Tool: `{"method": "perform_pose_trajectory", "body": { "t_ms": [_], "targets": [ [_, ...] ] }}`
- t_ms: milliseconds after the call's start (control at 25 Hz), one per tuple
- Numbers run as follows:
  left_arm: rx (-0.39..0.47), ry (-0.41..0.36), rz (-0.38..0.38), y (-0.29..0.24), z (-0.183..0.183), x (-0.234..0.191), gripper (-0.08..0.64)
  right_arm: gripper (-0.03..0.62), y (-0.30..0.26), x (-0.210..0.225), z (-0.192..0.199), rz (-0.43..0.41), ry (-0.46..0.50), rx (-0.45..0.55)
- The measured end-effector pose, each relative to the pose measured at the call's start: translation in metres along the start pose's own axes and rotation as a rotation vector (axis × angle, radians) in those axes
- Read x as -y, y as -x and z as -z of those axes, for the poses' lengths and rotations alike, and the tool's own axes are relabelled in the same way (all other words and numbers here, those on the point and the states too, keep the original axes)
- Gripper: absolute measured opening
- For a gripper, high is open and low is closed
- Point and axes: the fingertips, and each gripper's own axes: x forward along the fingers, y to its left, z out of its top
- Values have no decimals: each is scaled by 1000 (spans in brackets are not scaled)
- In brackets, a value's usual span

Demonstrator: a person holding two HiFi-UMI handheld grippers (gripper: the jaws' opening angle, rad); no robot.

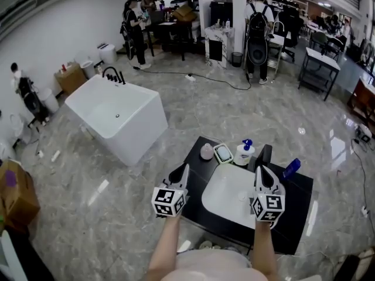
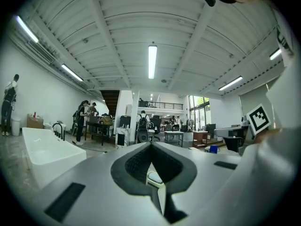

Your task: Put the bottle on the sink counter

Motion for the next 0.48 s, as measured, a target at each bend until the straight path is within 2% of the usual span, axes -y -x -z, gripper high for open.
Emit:
{"method": "perform_pose_trajectory", "body": {
  "t_ms": [480],
  "targets": [
    [-9,21,35,12,8,9,28,14,18,8,13,24,9,-43]
  ]
}}
